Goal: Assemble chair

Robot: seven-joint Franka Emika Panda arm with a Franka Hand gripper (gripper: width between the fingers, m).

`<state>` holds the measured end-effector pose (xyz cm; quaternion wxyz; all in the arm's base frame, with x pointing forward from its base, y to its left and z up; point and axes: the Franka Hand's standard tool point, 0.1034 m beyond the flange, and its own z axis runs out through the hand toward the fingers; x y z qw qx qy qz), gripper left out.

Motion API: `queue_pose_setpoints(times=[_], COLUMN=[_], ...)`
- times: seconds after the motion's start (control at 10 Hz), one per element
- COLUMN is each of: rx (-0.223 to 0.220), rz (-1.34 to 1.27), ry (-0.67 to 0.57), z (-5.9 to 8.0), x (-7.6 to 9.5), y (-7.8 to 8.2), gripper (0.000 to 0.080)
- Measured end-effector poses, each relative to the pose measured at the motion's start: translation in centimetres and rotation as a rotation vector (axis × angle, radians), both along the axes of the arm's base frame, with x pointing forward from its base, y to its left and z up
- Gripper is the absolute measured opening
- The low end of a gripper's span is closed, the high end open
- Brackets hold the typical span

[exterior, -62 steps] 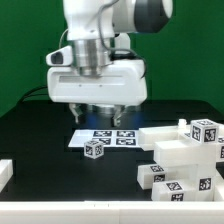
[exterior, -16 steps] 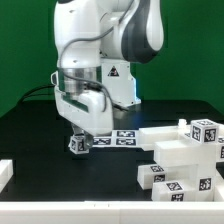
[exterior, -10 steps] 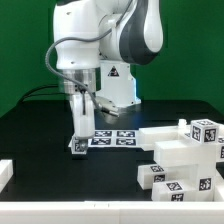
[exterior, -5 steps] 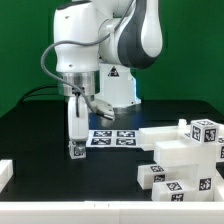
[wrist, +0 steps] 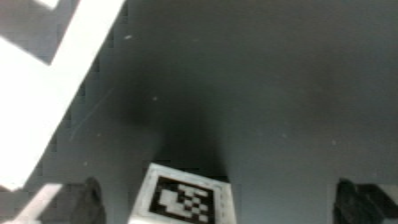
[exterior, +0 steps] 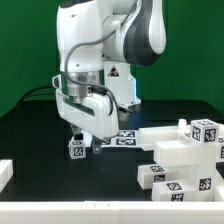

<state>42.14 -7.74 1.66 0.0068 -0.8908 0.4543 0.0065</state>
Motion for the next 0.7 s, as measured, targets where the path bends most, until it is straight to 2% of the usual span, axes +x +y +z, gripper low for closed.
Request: queue_pose_setpoints(times=[0.2, 0.5, 0.7], rx=[-0.002, -0.004, -0.005], rz=[0.160, 0.608, 0.796], ry=[0.000, 0.020, 0.022], z=[0.0, 0.2, 0.2], x=[0.0, 0.4, 0.5], y=[0.0, 0.1, -1.0], gripper=[0.0649, 0.0649, 0.0649])
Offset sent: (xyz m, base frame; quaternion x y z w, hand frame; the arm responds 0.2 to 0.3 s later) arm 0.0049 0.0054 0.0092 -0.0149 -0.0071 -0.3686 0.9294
